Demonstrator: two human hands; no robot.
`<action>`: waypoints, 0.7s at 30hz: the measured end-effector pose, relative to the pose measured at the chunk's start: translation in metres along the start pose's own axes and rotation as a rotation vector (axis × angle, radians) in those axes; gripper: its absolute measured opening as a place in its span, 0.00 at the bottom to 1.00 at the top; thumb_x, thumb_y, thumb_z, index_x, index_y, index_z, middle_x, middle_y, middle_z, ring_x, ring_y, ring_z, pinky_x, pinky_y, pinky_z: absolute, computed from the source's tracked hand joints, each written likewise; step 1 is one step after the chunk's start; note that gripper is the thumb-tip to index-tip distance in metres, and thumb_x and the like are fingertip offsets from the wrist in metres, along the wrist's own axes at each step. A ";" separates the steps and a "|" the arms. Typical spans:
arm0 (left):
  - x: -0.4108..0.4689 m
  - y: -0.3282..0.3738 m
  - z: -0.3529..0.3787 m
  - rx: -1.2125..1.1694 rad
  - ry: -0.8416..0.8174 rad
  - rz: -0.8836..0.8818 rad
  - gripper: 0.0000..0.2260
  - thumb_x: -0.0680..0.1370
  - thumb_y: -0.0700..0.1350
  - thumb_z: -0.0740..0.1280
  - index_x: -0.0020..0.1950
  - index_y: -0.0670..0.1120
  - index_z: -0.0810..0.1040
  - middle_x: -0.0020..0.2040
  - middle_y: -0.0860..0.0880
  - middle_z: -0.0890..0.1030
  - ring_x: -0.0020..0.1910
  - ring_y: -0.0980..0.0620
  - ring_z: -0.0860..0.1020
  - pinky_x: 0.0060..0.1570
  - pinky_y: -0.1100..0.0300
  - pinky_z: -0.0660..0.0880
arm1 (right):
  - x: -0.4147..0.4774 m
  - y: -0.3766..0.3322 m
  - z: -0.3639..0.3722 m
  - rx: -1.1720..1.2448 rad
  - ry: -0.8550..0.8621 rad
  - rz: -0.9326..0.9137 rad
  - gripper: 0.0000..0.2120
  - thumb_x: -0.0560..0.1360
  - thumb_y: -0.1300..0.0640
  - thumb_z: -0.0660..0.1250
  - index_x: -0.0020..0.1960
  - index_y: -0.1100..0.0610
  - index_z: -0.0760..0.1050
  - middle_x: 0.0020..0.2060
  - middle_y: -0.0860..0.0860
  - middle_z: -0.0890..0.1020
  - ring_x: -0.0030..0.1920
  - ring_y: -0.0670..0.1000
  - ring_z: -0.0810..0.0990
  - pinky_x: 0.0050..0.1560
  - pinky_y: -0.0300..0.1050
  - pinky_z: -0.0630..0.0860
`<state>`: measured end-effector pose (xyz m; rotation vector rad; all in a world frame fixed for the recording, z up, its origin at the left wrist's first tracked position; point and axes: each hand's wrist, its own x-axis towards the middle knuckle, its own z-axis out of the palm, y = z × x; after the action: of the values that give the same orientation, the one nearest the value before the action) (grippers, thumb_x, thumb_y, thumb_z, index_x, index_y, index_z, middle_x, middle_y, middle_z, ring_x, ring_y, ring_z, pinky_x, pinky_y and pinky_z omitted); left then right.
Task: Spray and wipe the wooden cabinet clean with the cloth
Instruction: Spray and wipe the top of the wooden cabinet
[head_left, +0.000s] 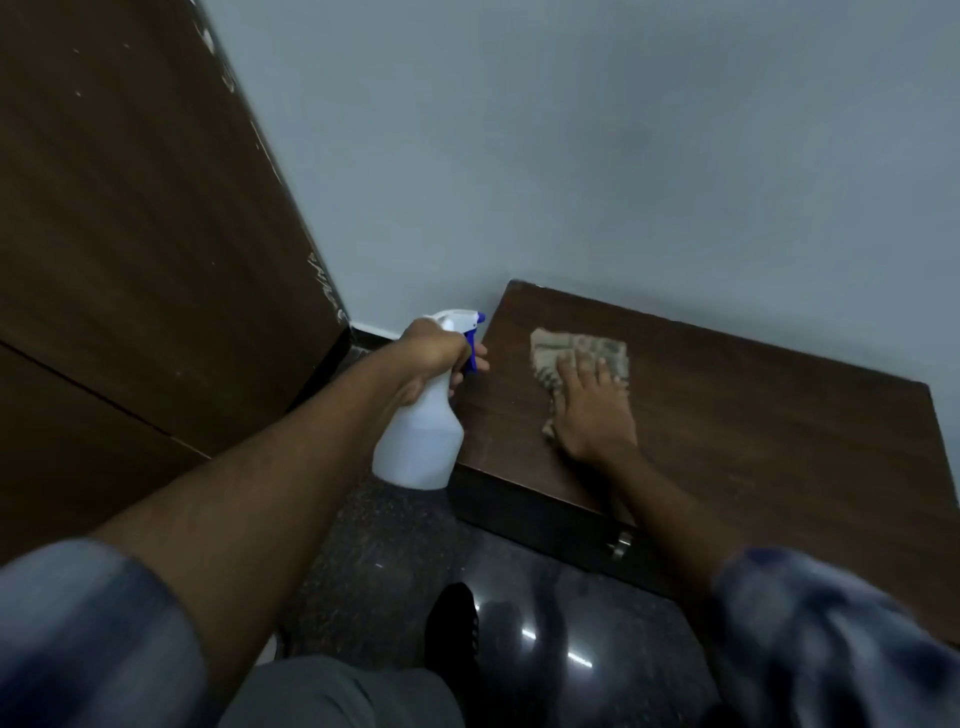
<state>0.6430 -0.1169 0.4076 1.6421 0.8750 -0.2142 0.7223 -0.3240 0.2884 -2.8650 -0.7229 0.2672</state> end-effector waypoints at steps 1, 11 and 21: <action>0.005 0.006 0.002 0.011 0.003 0.010 0.15 0.71 0.30 0.59 0.48 0.38 0.84 0.42 0.43 0.88 0.26 0.50 0.72 0.27 0.62 0.71 | 0.018 -0.007 -0.004 0.034 -0.003 0.067 0.28 0.84 0.45 0.46 0.82 0.50 0.50 0.82 0.52 0.49 0.81 0.57 0.46 0.79 0.55 0.45; 0.039 0.014 0.006 -0.029 -0.017 0.025 0.17 0.70 0.30 0.59 0.53 0.35 0.83 0.49 0.39 0.87 0.22 0.52 0.71 0.29 0.61 0.71 | 0.106 -0.033 -0.030 -0.004 -0.065 -0.131 0.27 0.85 0.46 0.47 0.82 0.53 0.53 0.82 0.54 0.51 0.81 0.58 0.50 0.80 0.56 0.47; 0.045 0.014 0.013 -0.067 0.007 0.014 0.15 0.68 0.30 0.59 0.46 0.37 0.83 0.42 0.38 0.87 0.21 0.50 0.70 0.28 0.61 0.70 | 0.125 -0.065 -0.022 0.012 -0.007 -0.273 0.27 0.82 0.47 0.54 0.79 0.57 0.61 0.78 0.56 0.61 0.79 0.57 0.57 0.78 0.52 0.53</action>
<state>0.6876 -0.1104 0.3886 1.5872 0.8664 -0.1680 0.8057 -0.2105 0.3076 -2.7116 -1.0953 0.2414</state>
